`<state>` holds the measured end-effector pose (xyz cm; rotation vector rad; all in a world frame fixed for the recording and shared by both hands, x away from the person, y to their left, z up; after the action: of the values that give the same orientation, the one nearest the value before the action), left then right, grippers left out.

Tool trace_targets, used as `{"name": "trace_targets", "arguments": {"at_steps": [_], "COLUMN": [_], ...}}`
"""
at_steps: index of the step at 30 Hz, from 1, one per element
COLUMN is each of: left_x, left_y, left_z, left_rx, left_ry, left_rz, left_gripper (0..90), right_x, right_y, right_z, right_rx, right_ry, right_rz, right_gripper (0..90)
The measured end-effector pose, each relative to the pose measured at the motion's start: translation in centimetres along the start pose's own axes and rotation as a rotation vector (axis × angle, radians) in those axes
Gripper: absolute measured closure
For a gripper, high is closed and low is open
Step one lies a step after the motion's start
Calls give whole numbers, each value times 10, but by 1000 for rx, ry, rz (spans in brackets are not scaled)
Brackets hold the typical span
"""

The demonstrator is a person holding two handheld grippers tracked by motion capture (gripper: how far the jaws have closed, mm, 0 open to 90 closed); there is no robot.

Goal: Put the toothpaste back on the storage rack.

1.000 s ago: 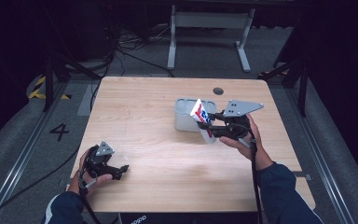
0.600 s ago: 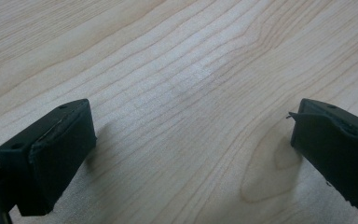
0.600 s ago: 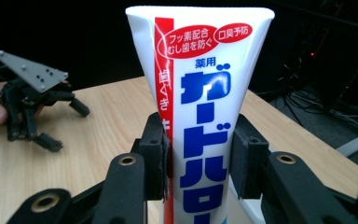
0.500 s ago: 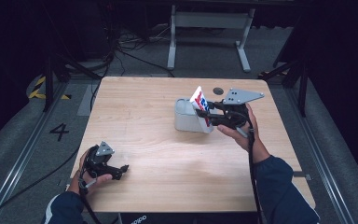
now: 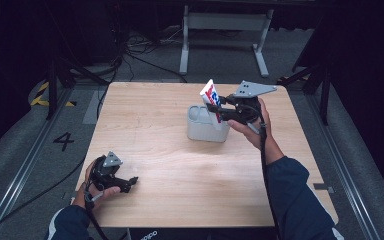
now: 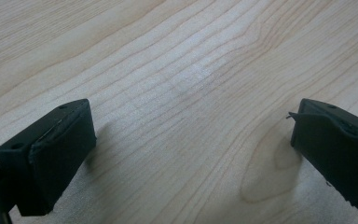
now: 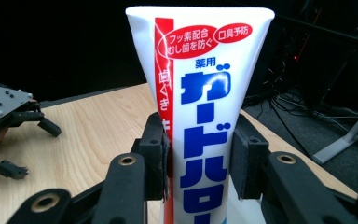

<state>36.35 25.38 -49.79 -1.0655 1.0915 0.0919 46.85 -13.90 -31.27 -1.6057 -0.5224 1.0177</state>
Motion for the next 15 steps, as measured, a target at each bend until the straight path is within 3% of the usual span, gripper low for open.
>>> {"name": "trace_targets", "arguments": {"at_steps": [15], "left_x": [0], "left_y": [0], "left_z": [0], "left_rx": [0], "left_ry": [1], "left_rz": [4], "left_gripper": [2], "right_x": [25], "right_y": [2], "right_z": [-18], "right_rx": [45], "right_ry": [22], "right_rz": [11], "right_gripper": [633]}}
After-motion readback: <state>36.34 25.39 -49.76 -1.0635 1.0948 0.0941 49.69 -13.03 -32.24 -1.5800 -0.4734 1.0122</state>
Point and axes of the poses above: each handheld gripper's, and its own axes: x roughly forward along the jaws, y roughly out of its underside, z roughly to its left, the point moved 2 cm from there along x, roughly forward along the jaws, and after that the axes turned 4 degrees about x, right-handed, at the moved point
